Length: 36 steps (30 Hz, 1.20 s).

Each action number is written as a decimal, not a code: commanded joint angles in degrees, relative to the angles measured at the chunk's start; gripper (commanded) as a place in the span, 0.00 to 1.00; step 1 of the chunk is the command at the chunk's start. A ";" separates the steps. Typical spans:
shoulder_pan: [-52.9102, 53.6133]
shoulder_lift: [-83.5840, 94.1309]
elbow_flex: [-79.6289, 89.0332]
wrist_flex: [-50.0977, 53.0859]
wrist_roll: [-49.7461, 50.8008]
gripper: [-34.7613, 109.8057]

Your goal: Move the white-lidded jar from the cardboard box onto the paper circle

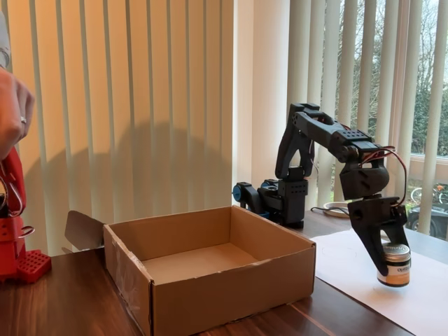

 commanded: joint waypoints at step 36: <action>1.76 -0.53 -4.83 -1.41 -1.49 0.29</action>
